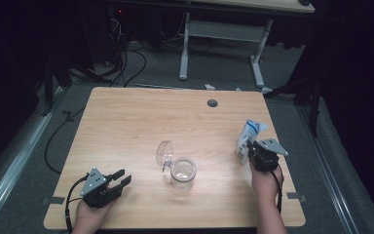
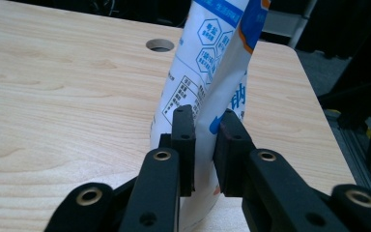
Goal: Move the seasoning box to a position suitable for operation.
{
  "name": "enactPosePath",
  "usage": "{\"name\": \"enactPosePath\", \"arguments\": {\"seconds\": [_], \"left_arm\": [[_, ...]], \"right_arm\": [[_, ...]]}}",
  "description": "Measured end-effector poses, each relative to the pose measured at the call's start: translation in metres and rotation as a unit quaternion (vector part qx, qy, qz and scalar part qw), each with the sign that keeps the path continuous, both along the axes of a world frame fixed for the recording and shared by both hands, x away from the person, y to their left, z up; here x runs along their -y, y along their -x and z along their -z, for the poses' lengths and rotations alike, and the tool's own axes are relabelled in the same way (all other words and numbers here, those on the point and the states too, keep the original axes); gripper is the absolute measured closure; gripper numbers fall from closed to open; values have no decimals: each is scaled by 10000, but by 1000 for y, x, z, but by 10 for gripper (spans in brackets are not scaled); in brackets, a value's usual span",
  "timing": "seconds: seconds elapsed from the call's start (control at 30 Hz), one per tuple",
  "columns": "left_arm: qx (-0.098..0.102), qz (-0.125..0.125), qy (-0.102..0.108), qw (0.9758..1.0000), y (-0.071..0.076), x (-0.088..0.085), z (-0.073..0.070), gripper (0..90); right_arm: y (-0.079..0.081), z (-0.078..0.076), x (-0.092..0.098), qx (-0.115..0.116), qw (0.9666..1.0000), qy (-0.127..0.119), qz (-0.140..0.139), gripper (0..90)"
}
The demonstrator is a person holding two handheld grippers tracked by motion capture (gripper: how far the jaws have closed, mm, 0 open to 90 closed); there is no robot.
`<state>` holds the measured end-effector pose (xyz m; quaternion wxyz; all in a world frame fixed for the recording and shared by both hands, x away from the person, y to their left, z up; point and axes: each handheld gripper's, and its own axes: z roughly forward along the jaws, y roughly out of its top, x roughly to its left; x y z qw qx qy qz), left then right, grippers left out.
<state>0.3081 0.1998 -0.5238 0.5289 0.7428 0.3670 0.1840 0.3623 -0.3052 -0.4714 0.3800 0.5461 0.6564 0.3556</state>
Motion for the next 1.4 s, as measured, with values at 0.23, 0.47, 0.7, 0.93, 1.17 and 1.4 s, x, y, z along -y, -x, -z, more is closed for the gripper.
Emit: {"name": "enactPosePath", "arguments": {"seconds": [0.23, 0.47, 0.7, 0.93, 1.17, 1.4], "left_arm": [[0, -16, 4, 10000, 0, 0, 0, 611], [-14, -26, 8, 10000, -1, -2, 0, 610], [-6, -20, 5, 10000, -1, 0, 0, 609], [55, -43, 63, 10000, 1, -3, -1, 609], [61, -46, 70, 9999, 1, -4, -1, 609], [74, -39, 66, 9999, 1, -4, -2, 609]], "right_arm": [[0, -2, 4, -36, 9999, 18, -95, 799], [6, -3, 5, 97, 9999, -83, 64, 695], [10, 2, 5, 66, 9998, -142, 110, 686], [6, 4, 4, 65, 9998, -123, 114, 815], [1, 0, 13, -5, 9998, -98, 150, 839], [-4, 2, 12, 84, 9992, -313, 252, 727]]}}
